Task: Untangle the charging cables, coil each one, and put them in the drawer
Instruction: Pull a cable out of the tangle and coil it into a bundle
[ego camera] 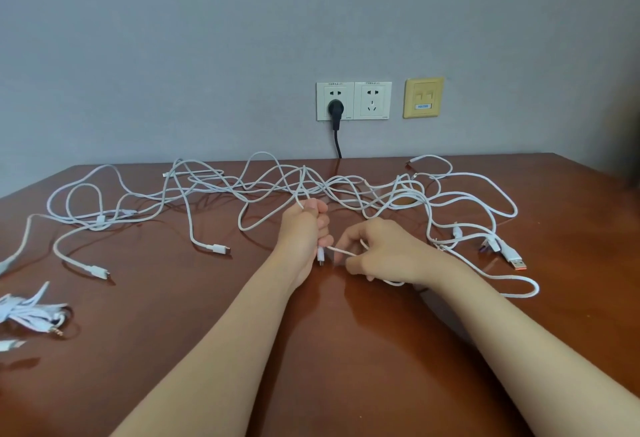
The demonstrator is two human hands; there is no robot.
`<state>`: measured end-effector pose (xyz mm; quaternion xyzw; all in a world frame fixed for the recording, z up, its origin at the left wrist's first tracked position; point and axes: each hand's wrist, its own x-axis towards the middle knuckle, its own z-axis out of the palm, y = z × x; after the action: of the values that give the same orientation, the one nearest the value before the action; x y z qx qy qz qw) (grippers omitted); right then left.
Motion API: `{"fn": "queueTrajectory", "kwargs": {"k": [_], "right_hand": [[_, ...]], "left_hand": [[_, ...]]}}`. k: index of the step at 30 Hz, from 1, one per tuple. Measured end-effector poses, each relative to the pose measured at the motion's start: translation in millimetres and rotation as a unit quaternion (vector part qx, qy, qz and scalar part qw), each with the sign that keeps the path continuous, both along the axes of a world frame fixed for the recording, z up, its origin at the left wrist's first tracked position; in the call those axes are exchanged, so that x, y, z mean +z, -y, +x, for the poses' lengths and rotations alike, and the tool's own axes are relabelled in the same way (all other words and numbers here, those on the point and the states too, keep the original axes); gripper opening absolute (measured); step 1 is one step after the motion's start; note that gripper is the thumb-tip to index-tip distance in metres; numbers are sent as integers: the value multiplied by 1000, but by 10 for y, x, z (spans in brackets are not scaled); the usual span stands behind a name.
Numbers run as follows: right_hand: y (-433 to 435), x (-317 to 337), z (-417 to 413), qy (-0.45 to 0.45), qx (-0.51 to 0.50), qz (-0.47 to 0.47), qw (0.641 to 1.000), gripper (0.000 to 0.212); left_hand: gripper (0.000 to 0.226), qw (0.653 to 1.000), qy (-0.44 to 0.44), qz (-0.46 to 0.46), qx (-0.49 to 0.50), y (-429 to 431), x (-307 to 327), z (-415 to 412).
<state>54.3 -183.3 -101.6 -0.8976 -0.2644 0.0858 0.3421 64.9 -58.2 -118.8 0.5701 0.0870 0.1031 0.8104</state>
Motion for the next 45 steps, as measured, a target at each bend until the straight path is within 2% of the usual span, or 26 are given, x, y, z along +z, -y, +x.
{"fn": "queueTrajectory", "kwargs": {"k": [4,7,10,15,17,19,22,24,28,30,32,34,36,40,45], "right_hand": [[108,68,7,8,5,-7,1000,10],[183,125,4,-5,17,-4,1000,3],[217,185,-37,-58,61,-65,994,21],[134,248,-184,-58,156,-150,975,13],[124,239,-194,-59,164,-136,975,7],[141,216,-171,-60,164,-83,981,5],[185,174,-70,-43,121,43,991,20],[187,181,-37,-21,72,130,989,23],[176,192,9,-9,-22,265,964,24],[168,163,49,9,-88,298,950,24],[164,116,108,27,-158,322,933,22],[172,84,149,38,-212,329,920,22],[186,63,174,60,-246,314,915,26],[200,41,206,78,-279,281,915,27],[185,26,206,98,-281,292,909,26]], "left_hand": [[34,998,-28,58,-3,-36,1,-4],[34,998,-46,44,6,-93,4,22],[34,997,-56,50,11,-101,0,37],[35,997,-51,58,4,-97,-24,60],[34,996,-51,76,6,-88,-22,64],[34,993,-49,111,4,-73,-26,55],[34,983,-52,175,-15,-61,-27,25],[34,980,-65,185,-46,-40,-2,14],[39,969,-107,157,-160,46,74,-9],[57,960,-115,106,-230,73,98,-35],[71,951,-105,88,-278,78,98,-59],[73,943,-96,85,-308,94,86,-88],[67,936,-87,100,-325,108,72,-111],[40,926,-63,160,-337,137,64,-156],[40,946,-42,93,-307,140,68,-173]]}}
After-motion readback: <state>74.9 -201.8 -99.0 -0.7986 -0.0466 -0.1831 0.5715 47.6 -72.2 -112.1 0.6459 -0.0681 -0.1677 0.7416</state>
